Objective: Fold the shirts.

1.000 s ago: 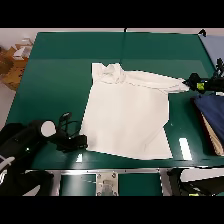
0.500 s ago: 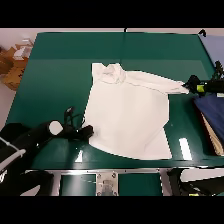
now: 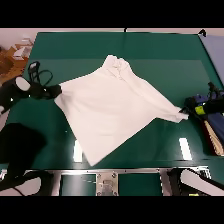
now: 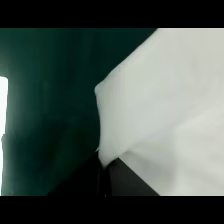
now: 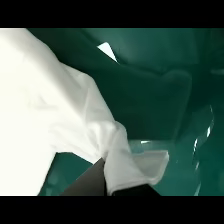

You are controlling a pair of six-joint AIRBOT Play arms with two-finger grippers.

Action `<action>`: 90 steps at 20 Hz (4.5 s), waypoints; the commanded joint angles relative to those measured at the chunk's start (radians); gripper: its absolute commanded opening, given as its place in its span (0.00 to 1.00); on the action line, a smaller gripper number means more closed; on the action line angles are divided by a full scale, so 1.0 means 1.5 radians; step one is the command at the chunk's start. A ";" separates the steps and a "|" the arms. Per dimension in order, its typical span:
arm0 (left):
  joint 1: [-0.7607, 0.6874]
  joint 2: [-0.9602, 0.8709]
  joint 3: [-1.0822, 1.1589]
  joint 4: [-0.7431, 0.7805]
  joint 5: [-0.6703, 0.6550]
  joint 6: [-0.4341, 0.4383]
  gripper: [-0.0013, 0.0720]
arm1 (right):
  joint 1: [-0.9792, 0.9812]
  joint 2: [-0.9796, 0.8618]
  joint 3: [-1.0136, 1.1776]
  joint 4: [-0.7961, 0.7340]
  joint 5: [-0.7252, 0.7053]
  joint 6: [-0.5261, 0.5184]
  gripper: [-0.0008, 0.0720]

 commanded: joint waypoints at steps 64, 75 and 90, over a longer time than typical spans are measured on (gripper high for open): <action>0.088 -0.019 -0.083 -0.143 -0.190 0.158 0.05 | 0.310 -0.112 -0.027 0.077 0.005 0.054 0.36; 0.088 0.142 0.390 -0.188 -0.320 0.152 0.05 | 0.178 0.030 0.356 0.291 0.065 -0.014 0.03; 0.088 0.274 0.742 -0.197 -0.189 0.140 0.05 | -0.255 0.193 0.697 0.653 -0.077 -0.123 0.04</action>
